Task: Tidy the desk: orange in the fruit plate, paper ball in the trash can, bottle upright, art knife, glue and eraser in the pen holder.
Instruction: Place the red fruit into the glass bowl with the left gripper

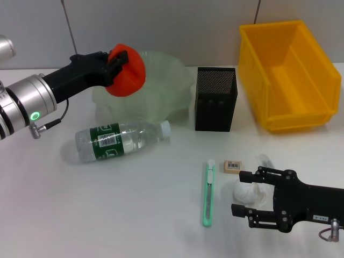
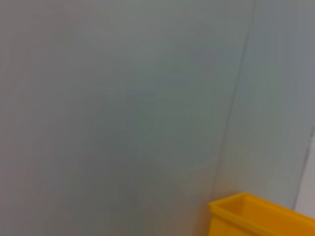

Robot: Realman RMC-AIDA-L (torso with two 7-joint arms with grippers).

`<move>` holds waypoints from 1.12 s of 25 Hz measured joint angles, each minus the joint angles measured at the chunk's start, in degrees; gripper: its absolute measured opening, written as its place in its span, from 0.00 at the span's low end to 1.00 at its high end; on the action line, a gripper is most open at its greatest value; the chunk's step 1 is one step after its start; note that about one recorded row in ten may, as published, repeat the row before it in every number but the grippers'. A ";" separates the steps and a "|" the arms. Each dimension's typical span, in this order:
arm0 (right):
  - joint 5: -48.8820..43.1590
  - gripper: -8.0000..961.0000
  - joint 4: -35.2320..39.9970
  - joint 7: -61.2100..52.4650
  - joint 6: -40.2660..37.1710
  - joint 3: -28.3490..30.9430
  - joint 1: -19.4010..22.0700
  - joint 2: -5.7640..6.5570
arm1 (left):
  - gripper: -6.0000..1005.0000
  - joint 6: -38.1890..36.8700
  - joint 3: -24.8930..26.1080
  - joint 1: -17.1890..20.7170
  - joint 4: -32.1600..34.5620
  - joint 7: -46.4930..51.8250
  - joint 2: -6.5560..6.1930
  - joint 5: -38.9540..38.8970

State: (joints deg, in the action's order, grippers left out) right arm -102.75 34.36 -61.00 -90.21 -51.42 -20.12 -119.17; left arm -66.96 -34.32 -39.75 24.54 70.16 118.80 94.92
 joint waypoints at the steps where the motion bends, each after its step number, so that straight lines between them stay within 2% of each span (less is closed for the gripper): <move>1: 0.01 0.79 0.00 0.00 0.00 0.00 0.00 0.00 | 0.16 0.97 0.00 -0.31 -0.32 -0.09 -0.01 -0.11; 11: 0.02 0.79 -0.07 -0.05 0.04 0.00 0.00 0.00 | 0.16 8.55 -0.21 -3.25 -4.09 -1.53 -0.03 -0.22; 28: 0.02 0.79 -0.18 -0.35 0.01 0.01 0.01 0.00 | 0.17 16.01 -0.31 -6.88 -9.45 -8.63 0.29 -0.23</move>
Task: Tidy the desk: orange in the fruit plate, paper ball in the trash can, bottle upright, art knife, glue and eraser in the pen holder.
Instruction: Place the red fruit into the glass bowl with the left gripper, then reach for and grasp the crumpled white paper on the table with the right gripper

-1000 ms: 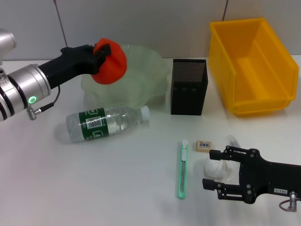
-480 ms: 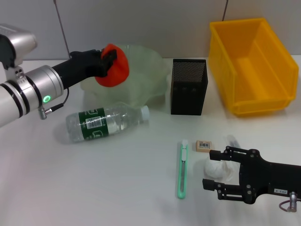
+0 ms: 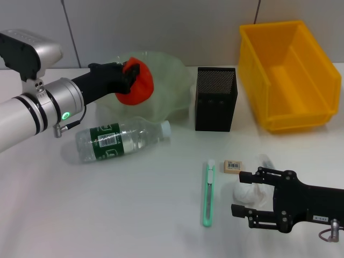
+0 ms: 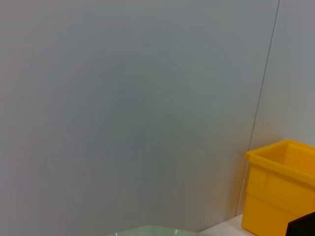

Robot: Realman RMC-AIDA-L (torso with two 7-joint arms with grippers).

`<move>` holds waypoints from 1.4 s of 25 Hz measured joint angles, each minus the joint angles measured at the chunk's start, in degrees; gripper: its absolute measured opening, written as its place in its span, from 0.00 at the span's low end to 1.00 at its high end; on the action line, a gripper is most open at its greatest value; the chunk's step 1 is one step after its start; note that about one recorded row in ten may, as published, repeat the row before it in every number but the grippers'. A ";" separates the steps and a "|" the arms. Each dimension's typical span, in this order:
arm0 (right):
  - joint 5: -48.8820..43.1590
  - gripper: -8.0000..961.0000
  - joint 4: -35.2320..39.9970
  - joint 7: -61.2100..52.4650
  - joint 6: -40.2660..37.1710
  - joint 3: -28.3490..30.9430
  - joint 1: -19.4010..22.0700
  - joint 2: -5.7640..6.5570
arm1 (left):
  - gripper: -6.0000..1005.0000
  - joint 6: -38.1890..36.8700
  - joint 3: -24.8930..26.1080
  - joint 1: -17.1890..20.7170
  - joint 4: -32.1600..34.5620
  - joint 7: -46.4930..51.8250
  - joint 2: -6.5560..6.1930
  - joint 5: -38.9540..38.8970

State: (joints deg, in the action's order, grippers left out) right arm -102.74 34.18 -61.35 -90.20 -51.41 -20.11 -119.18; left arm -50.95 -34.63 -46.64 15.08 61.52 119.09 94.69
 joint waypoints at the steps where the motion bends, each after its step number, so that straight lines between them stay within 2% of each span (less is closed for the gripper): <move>1: 0.00 0.79 -0.05 -0.05 0.00 0.00 -0.04 0.00 | 0.17 0.11 0.03 -0.15 -0.11 -0.02 0.00 0.00; 16: 0.51 0.79 -0.08 0.12 0.09 0.00 0.08 -0.17 | 0.17 0.97 0.60 -0.36 -1.55 -2.19 0.00 -1.51; 28: 0.82 0.79 -0.08 0.35 0.12 0.00 0.26 -0.17 | 0.57 0.72 0.47 0.13 -1.64 -2.16 -0.07 -1.82; 33: 0.86 0.79 -0.08 0.37 0.11 0.00 0.26 -0.17 | 0.70 0.46 0.42 0.29 -1.64 -1.91 -0.09 -1.81; 35: 0.88 0.79 -0.08 0.37 0.11 0.00 0.26 -0.18 | 0.70 0.19 0.40 0.39 -1.64 -1.86 -0.10 -1.80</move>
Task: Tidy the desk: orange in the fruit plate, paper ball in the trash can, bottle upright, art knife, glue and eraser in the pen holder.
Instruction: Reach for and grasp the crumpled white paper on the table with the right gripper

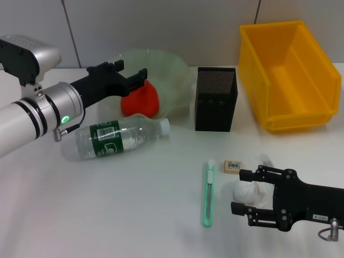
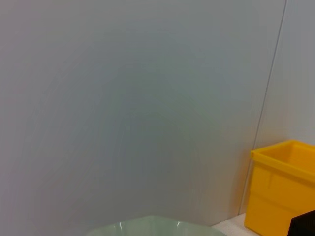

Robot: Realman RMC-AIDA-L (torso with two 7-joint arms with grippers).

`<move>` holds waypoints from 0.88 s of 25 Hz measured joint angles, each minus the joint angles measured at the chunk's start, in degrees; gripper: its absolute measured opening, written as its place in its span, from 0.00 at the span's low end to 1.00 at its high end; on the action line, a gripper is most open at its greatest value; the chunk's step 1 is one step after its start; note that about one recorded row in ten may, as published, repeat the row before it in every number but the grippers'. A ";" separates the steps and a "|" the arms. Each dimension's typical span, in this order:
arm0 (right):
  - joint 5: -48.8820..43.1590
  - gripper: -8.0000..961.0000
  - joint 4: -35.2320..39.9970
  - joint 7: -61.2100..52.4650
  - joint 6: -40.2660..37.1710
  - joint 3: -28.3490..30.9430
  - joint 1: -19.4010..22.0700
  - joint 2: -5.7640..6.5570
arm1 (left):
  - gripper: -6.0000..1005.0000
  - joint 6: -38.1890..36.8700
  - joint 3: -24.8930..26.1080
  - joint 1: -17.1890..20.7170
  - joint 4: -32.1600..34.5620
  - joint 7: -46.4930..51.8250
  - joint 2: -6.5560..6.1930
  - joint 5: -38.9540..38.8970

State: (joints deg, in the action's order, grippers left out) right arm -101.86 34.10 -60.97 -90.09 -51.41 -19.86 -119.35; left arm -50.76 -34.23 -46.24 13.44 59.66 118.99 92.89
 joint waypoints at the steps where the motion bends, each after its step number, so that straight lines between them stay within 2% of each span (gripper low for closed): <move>1: 0.00 0.79 -0.01 0.01 0.00 0.00 0.04 0.00 | 0.70 -0.24 0.00 0.06 0.00 0.00 0.00 0.00; 4: 0.01 0.79 -0.18 0.06 -0.01 -0.01 0.06 0.00 | 0.70 -0.24 0.00 0.06 0.00 0.00 0.00 0.00; 5: 0.01 0.79 -0.18 0.06 -0.01 -0.01 0.06 0.00 | 0.70 -3.63 0.10 0.69 0.15 0.00 -0.11 0.01; 6: 0.01 0.79 -0.59 0.15 0.00 -0.01 0.00 0.00 | 0.70 -3.63 0.10 0.69 0.15 0.00 -0.11 0.01; 8: 0.00 0.79 -0.85 0.19 0.00 0.00 -0.05 0.01 | 0.70 -12.68 -0.25 2.29 0.86 0.52 -0.51 0.28; 11: 0.01 0.79 -1.03 0.21 0.00 0.00 -0.18 0.05 | 0.70 -19.58 -1.28 4.00 2.63 1.58 -0.74 0.90; 12: 0.01 0.79 -1.04 0.21 0.00 0.00 -0.18 0.06 | 0.70 -19.58 -1.28 4.00 2.63 1.58 -0.74 0.90; 13: 0.01 0.79 -1.04 0.21 0.00 0.00 -0.18 0.06 | 0.70 -21.39 -2.15 4.70 3.63 2.25 -0.77 0.97; 14: 0.01 0.79 -1.04 0.21 0.00 0.00 -0.18 0.08 | 0.70 -27.06 -5.17 7.42 7.12 3.98 -0.81 1.05; 17: 0.01 0.79 -1.06 0.23 0.00 -0.01 -0.19 0.16 | 0.70 -30.26 -6.25 8.87 8.57 4.26 -0.87 1.06; 18: 0.01 0.79 -1.06 0.23 0.00 0.00 -0.21 0.17 | 0.70 -35.18 -8.20 11.30 10.41 4.56 -1.23 1.07; 22: 0.01 0.79 -1.06 0.26 -0.02 0.00 -0.33 0.18 | 0.70 -39.30 -11.05 13.41 11.57 5.14 -2.12 1.06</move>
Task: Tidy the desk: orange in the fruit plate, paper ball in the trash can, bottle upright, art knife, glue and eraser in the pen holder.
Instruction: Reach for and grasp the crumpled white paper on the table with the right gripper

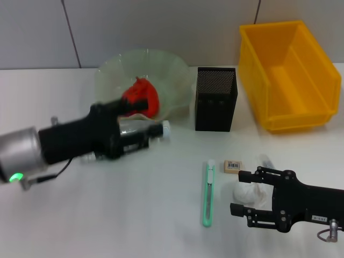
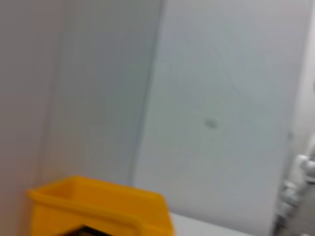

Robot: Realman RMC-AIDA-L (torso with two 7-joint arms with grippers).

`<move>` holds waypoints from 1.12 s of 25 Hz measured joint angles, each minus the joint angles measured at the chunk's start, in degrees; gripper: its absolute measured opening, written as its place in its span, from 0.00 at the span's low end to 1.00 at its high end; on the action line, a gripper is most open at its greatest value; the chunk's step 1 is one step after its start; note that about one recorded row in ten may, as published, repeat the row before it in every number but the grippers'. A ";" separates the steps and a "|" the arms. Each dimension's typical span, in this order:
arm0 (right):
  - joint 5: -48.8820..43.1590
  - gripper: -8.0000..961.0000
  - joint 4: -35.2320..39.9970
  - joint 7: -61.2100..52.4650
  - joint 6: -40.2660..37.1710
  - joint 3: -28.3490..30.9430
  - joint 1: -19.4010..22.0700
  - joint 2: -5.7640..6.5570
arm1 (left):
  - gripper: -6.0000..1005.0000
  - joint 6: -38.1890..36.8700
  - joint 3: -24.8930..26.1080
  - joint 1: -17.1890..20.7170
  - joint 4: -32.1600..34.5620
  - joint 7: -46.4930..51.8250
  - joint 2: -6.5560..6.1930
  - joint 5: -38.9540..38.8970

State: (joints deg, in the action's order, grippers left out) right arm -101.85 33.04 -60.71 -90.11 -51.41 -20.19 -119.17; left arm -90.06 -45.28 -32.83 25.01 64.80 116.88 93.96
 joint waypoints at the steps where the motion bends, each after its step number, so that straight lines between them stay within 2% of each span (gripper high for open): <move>1: 0.00 0.79 0.00 0.03 0.00 0.00 -0.03 0.00 | 0.70 -1.22 -1.07 0.68 0.09 0.01 -0.44 0.00; 2: 0.00 0.79 0.00 0.05 0.01 0.00 -0.03 0.00 | 0.70 -4.11 -4.27 2.61 0.05 -0.47 -1.57 0.01; 7: -0.01 0.79 -0.15 0.71 0.02 0.00 -0.03 0.00 | 0.70 -6.35 -6.81 4.98 0.13 -1.32 -2.39 1.71; 11: -0.01 0.79 -0.35 0.85 0.02 0.00 -0.02 0.00 | 0.70 -7.76 -6.97 6.46 -0.11 -3.36 -2.49 5.11; 16: -0.01 0.79 -0.36 0.86 0.03 0.00 -0.02 0.00 | 0.70 -7.85 -6.99 6.93 -0.31 -5.17 -2.24 7.38; 18: -0.01 0.79 -0.38 0.86 0.02 0.00 -0.02 0.00 | 0.70 -5.91 -6.96 7.17 -0.38 -7.45 -1.55 9.42; 23: -0.07 0.79 -0.43 0.86 0.02 0.00 0.13 0.00 | 0.70 -1.61 -6.97 7.44 -0.46 -9.35 -0.84 10.10; 28: -0.07 0.79 -0.44 0.86 0.02 0.00 0.33 0.00 | 0.70 -1.02 -7.06 7.46 -0.52 -9.77 -0.48 10.35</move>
State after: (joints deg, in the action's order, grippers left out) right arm -101.92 32.60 -59.84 -90.09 -51.41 -19.86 -119.17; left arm -91.08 -52.33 -25.38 24.50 55.03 116.40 104.31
